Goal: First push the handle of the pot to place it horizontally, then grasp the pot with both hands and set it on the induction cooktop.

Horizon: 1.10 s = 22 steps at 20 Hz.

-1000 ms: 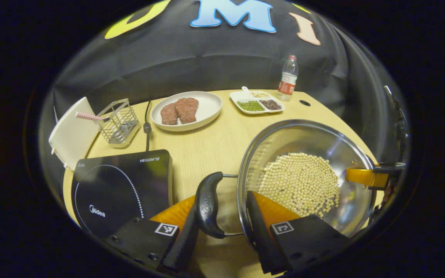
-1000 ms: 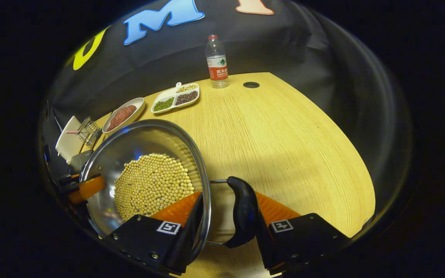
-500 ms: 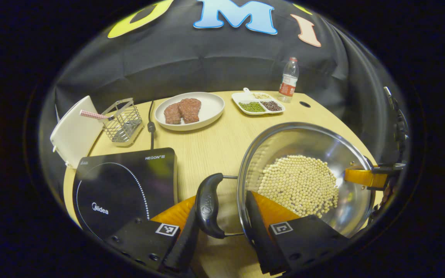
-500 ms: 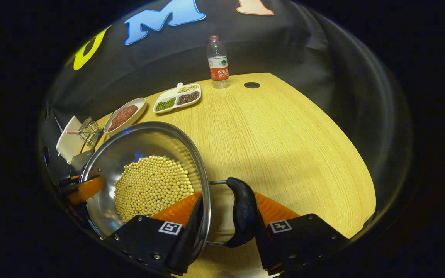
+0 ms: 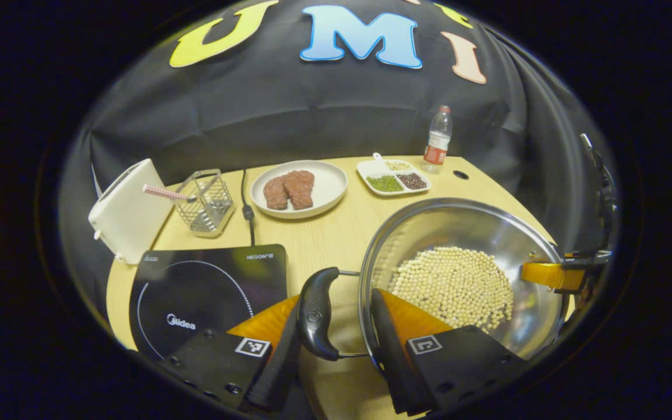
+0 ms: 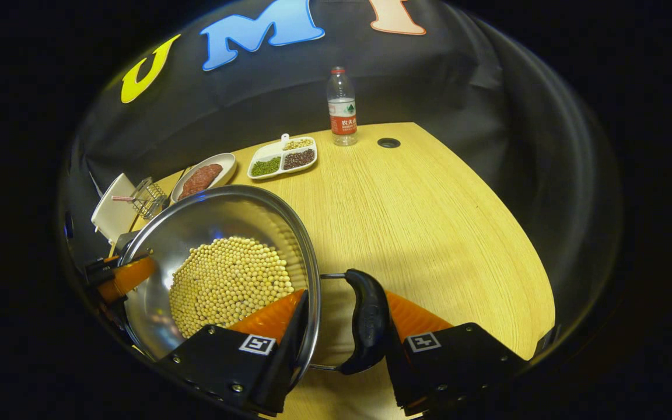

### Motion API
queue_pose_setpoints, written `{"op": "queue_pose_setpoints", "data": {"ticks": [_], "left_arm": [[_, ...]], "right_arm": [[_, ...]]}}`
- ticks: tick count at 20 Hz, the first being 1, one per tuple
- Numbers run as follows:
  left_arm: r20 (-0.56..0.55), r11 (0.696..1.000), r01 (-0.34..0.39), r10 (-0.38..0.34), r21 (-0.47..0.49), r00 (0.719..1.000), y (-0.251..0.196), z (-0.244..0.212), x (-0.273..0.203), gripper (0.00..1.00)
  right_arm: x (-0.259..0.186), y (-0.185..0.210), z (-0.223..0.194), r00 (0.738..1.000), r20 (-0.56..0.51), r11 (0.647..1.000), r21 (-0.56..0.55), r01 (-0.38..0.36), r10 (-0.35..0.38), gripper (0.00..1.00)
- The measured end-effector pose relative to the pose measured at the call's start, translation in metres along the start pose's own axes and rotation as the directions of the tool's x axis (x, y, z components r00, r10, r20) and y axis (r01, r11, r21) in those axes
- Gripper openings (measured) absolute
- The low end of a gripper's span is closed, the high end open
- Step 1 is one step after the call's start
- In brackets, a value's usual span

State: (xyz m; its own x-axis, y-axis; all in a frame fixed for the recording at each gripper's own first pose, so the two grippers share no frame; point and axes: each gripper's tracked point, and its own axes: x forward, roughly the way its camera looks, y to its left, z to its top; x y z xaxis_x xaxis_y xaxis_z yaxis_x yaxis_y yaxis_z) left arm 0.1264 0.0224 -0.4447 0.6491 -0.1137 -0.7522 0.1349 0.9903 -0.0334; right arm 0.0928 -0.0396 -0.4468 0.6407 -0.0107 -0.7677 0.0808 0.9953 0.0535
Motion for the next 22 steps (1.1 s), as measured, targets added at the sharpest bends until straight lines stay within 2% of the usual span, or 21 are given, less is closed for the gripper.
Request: {"op": "queue_pose_setpoints", "data": {"ticks": [1,3,4,5,8,9,10,14,20,22], "left_arm": [[0.004,1.0,-0.003,0.003,-0.003,1.0,0.002,0.002,-0.005,0.68],[0.026,1.0,-0.015,0.015,-0.003,1.0,0.008,0.011,-0.017,0.71],[0.032,1.0,-0.022,0.022,-0.001,0.999,0.011,0.014,-0.023,0.67],[0.039,1.0,-0.027,0.027,-0.002,0.999,0.015,0.016,-0.029,0.71],[0.065,0.999,-0.037,0.038,-0.014,0.997,0.026,0.027,-0.047,0.71],[0.07,0.999,-0.043,0.044,-0.017,0.997,0.031,0.027,-0.052,0.68],[0.077,0.998,-0.05,0.052,-0.025,0.996,0.036,0.029,-0.058,0.71],[0.097,0.995,-0.082,0.087,-0.054,0.991,0.067,0.03,-0.087,0.71],[0.125,0.986,-0.134,0.146,-0.095,0.981,0.112,0.023,-0.124,0.67],[0.128,0.984,-0.144,0.158,-0.107,0.979,0.127,0.019,-0.132,0.71]], "right_arm": [[-0.005,0.003,0.003,1.0,0.005,1.0,-0.001,-0.003,0.003,0.67],[-0.013,0.009,0.009,1.0,0.015,1.0,-0.003,-0.012,0.012,0.67],[-0.016,0.013,0.013,1.0,0.018,1.0,-0.007,-0.016,0.016,0.67],[-0.02,0.015,0.015,1.0,0.022,1.0,-0.012,-0.018,0.019,0.67],[-0.033,0.029,0.024,0.999,0.041,0.999,-0.025,-0.026,0.027,0.67],[-0.038,0.034,0.028,0.998,0.051,0.999,-0.035,-0.03,0.032,0.67],[-0.041,0.041,0.031,0.998,0.059,0.998,-0.051,-0.035,0.038,0.67],[-0.057,0.068,0.039,0.995,0.073,0.994,-0.088,-0.063,0.07,0.67],[-0.073,0.117,0.042,0.989,0.093,0.986,-0.131,-0.102,0.114,0.67],[-0.078,0.133,0.042,0.987,0.103,0.984,-0.137,-0.109,0.124,0.67]]}}
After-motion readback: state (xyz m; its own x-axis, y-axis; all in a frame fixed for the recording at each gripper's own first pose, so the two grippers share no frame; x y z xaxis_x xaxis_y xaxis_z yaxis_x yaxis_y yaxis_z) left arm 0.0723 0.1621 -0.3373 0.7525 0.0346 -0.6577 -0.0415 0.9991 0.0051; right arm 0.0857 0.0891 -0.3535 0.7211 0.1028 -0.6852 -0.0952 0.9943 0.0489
